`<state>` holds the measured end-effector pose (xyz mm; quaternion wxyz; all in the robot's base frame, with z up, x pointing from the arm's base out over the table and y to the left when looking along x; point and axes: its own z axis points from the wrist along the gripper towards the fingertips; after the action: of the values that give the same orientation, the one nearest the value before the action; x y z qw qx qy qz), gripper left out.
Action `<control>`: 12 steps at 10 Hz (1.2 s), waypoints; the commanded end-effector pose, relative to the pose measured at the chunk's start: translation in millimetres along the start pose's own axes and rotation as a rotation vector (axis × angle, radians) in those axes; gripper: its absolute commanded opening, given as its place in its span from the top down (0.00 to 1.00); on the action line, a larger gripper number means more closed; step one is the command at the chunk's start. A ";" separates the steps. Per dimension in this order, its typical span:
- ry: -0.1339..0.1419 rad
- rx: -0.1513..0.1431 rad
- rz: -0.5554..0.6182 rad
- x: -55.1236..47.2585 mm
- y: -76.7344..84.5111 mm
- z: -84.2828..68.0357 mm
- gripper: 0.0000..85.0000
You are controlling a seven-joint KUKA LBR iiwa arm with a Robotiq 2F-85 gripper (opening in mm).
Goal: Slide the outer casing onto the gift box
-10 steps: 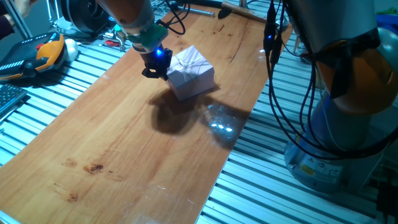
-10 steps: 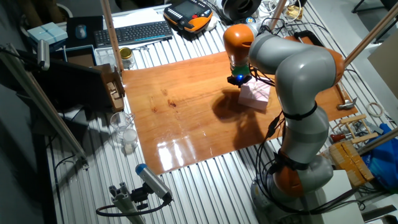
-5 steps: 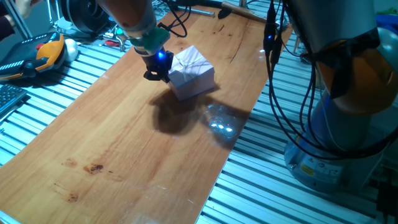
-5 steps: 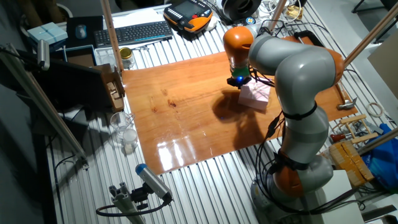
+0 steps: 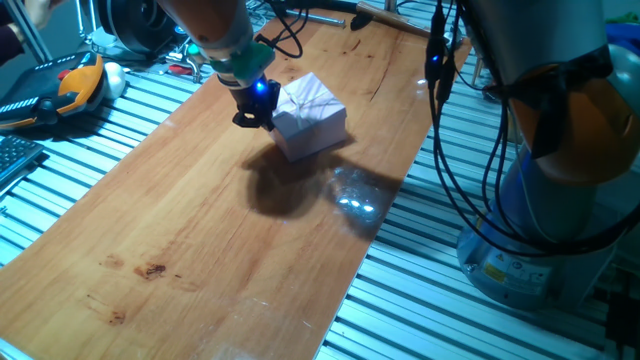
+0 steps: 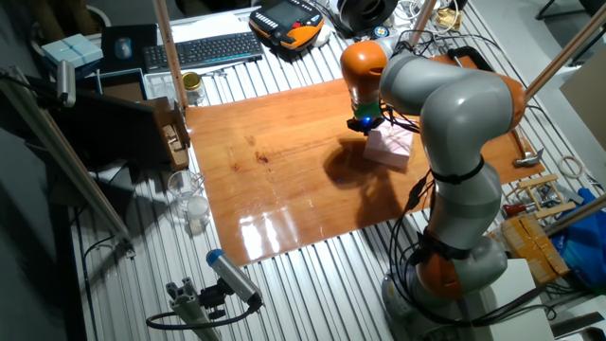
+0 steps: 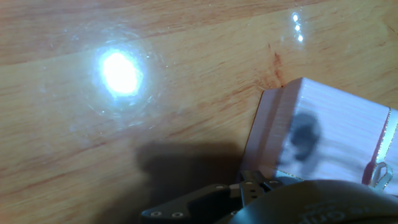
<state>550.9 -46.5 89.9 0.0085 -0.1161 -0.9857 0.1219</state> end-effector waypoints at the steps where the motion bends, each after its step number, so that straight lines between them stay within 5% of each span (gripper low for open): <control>1: 0.001 0.000 0.001 0.1 -0.2 -0.2 1.00; 8: 0.005 -0.003 0.004 -0.1 -0.1 -0.2 1.00; 11: 0.040 -0.070 0.030 -4.8 -0.5 -8.9 1.00; 12: 0.042 -0.067 0.024 -6.0 -1.6 -13.8 1.00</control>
<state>557.2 -46.2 104.5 0.0244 -0.1295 -0.9875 0.0867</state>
